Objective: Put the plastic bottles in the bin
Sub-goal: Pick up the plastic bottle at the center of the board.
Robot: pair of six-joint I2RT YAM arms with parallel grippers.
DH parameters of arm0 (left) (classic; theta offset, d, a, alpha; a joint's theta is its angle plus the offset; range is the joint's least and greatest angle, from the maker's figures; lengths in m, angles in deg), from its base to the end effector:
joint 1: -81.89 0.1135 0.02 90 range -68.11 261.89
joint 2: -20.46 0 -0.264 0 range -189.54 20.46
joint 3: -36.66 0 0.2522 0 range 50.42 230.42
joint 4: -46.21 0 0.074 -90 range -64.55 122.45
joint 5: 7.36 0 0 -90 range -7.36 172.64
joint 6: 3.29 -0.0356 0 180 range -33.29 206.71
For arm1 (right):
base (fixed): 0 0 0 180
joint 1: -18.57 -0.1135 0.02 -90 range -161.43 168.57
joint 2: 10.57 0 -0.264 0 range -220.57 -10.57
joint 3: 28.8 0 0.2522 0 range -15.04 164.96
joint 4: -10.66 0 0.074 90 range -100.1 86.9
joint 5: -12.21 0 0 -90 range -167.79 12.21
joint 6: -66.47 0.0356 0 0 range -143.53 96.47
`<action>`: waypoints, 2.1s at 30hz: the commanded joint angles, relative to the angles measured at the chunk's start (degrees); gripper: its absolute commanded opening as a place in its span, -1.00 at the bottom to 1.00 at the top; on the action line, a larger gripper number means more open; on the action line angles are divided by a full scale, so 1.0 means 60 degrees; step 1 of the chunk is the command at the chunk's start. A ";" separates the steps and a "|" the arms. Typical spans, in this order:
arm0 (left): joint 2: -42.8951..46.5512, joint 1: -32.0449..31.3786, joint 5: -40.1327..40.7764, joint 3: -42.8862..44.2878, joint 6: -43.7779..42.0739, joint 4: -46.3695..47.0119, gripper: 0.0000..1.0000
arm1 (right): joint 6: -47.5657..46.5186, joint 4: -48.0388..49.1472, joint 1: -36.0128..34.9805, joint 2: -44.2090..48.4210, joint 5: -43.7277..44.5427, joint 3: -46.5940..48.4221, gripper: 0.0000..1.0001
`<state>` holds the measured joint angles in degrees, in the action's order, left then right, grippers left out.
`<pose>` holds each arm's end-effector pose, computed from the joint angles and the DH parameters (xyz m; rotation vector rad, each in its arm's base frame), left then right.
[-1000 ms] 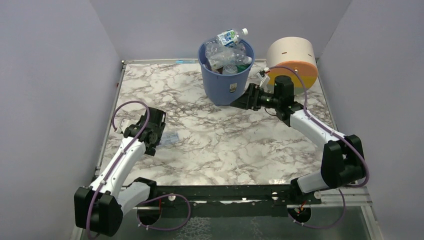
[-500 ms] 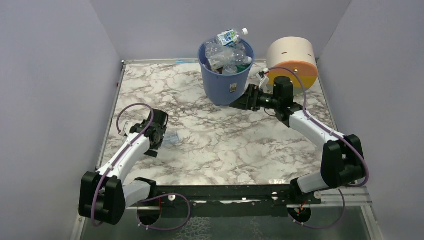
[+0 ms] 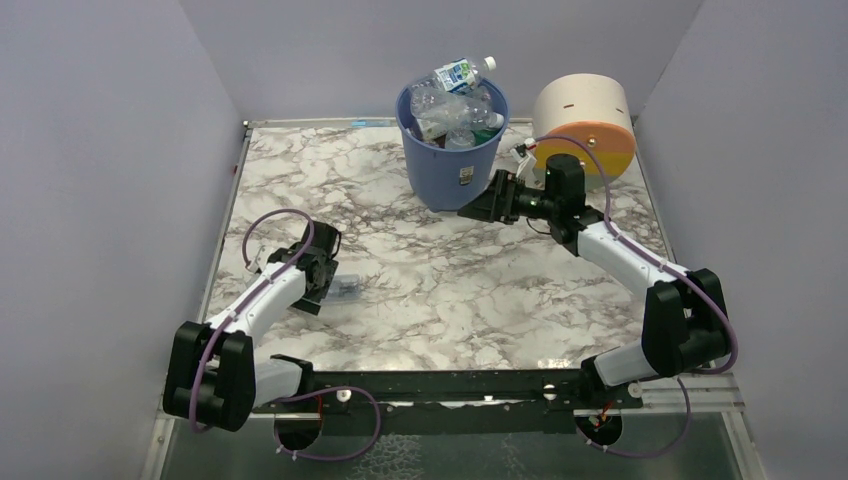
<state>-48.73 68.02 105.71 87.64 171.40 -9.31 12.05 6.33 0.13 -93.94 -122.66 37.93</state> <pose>0.1933 -0.0334 0.1790 -1.6009 2.1182 0.0658 0.2992 0.1263 0.2680 -0.2632 2.0603 1.3590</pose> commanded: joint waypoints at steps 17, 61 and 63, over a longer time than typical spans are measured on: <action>0.0431 -0.1077 -0.1342 0.0257 -0.0669 0.0604 0.00 | 0.0073 0.0286 -0.0175 -0.0005 -0.0292 -0.0320 0.71; -0.1770 -0.2156 -0.6148 0.3226 0.2214 0.3595 0.06 | -0.0538 0.2810 -0.2702 0.2435 0.3720 -0.2654 0.78; -0.1815 -0.2156 -0.6323 0.3159 0.2321 0.3784 0.06 | -0.0552 0.2906 -0.2871 0.2433 0.4016 -0.2689 0.78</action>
<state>-58.54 55.24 72.94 105.91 182.79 8.81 9.03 19.01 -15.30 -79.17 -103.14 22.30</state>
